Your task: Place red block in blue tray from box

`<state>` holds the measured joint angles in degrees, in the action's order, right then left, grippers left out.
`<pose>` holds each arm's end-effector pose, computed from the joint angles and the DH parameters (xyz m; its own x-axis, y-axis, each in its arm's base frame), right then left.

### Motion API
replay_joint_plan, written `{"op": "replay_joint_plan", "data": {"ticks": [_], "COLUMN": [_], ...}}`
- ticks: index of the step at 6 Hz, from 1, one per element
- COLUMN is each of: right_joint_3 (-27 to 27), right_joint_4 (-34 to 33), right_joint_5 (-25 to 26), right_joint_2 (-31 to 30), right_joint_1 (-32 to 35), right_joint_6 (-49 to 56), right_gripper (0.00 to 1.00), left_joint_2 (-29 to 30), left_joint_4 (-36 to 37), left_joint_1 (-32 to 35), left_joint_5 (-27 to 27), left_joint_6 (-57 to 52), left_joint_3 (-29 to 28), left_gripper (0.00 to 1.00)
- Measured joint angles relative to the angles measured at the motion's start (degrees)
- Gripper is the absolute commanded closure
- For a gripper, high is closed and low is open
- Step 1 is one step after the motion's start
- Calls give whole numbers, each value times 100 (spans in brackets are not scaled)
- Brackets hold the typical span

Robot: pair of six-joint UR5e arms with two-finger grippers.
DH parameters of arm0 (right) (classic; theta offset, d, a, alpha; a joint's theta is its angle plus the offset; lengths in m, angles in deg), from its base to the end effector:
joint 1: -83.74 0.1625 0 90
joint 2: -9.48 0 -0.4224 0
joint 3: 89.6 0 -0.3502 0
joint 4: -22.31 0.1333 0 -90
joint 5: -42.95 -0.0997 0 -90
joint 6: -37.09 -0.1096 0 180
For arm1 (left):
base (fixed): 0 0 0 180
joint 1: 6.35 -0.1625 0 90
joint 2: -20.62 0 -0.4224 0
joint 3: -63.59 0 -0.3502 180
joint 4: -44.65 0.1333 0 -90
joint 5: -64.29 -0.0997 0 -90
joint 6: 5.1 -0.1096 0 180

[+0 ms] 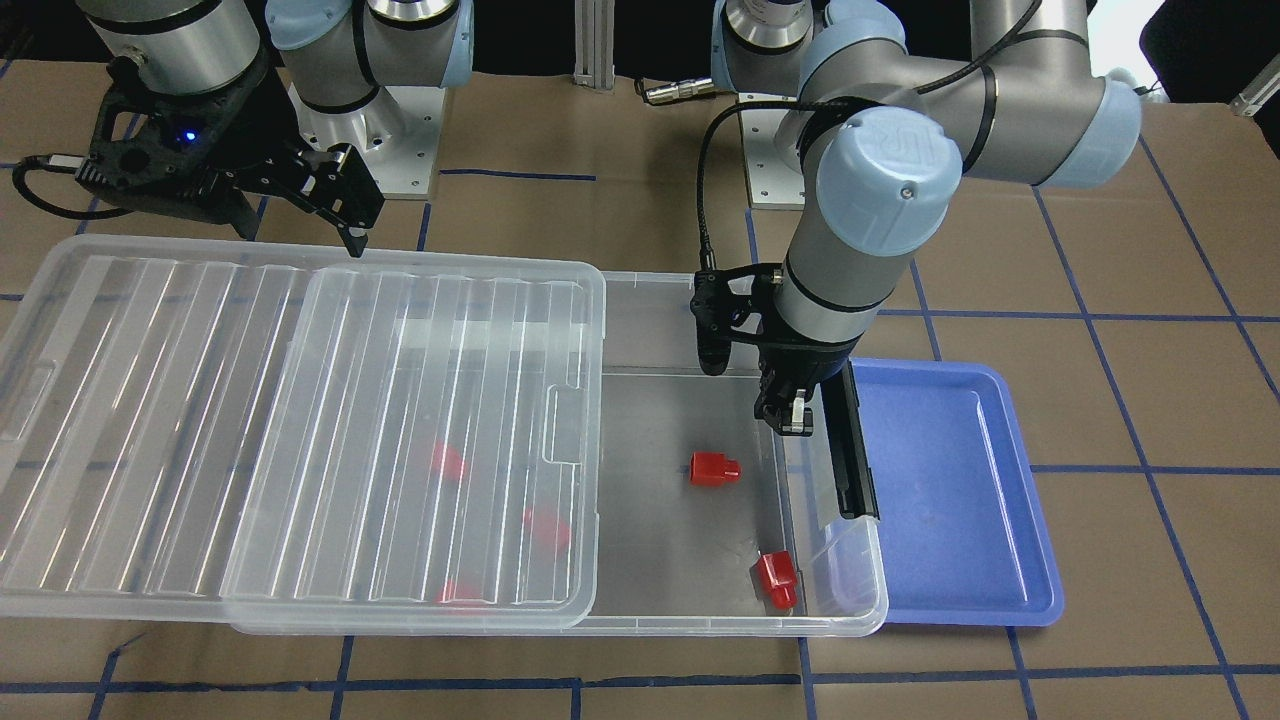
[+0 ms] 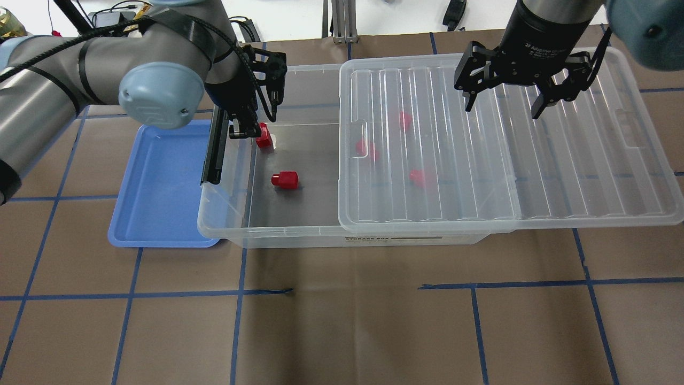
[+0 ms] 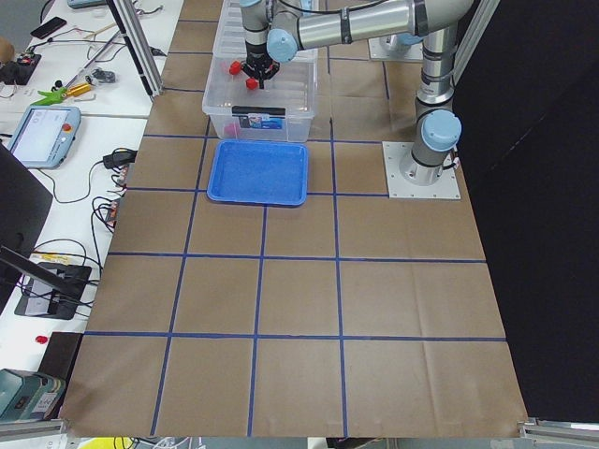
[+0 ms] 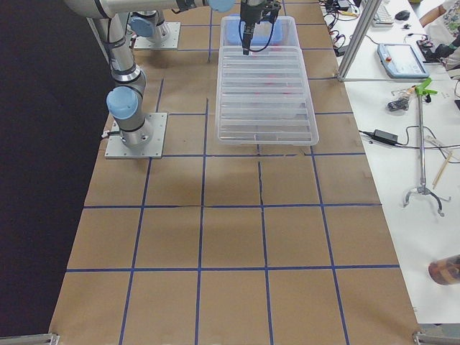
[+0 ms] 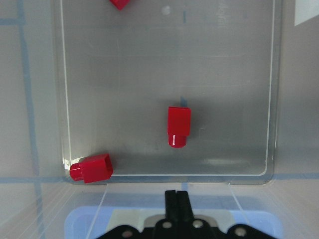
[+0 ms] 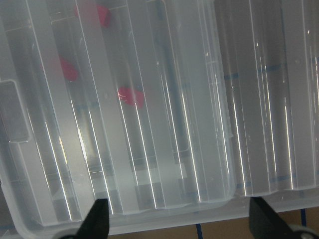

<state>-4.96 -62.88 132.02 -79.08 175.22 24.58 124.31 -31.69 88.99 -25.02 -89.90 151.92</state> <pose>0.1469 -0.4543 0.4976 -0.9814 0.1915 -0.0125 0.1913 0.9814 0.0187 -0.1848 -0.5304 0.3933 0.0024 0.9996 -0.0274 0.9999 -0.0028 -0.0146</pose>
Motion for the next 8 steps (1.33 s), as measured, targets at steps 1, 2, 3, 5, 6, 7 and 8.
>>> {"op": "replay_joint_plan", "data": {"ticks": [1, 2, 3, 5, 6, 7, 8], "right_joint_3": [7, 42, 146, 456, 627, 789, 932], "right_joint_4": [-8, -21, -29, -37, -169, -556, -1020], "right_joint_5": [-1, 9, 12, 5, 5, 66, 179], "right_joint_2": [8, 23, 34, 45, 100, 217, 363], "right_joint_1": [-11, -48, -193, -1271, -2045, -2747, -3303], "right_joint_6": [22, 70, 219, 1255, 2159, 3115, 3858], "right_gripper": [0, 0, 0, 0, 0, 0, 0], "left_joint_2": [-298, -621, -849, -1216, -1342, -1406, -1421], "left_joint_4": [-278, -638, -988, -1261, -1246, -1200, -1180], "left_joint_1": [-121, -177, -194, -199, -202, -206, -205], "left_joint_5": [-25, -34, -147, -493, -524, -518, -506], "left_joint_6": [48, 203, 486, 2321, 3707, 5084, 6367], "left_joint_3": [-153, -163, -98, 13, 16, -25, -92], "left_gripper": [47, 14, 7, 4, 2, 2, 2]}}
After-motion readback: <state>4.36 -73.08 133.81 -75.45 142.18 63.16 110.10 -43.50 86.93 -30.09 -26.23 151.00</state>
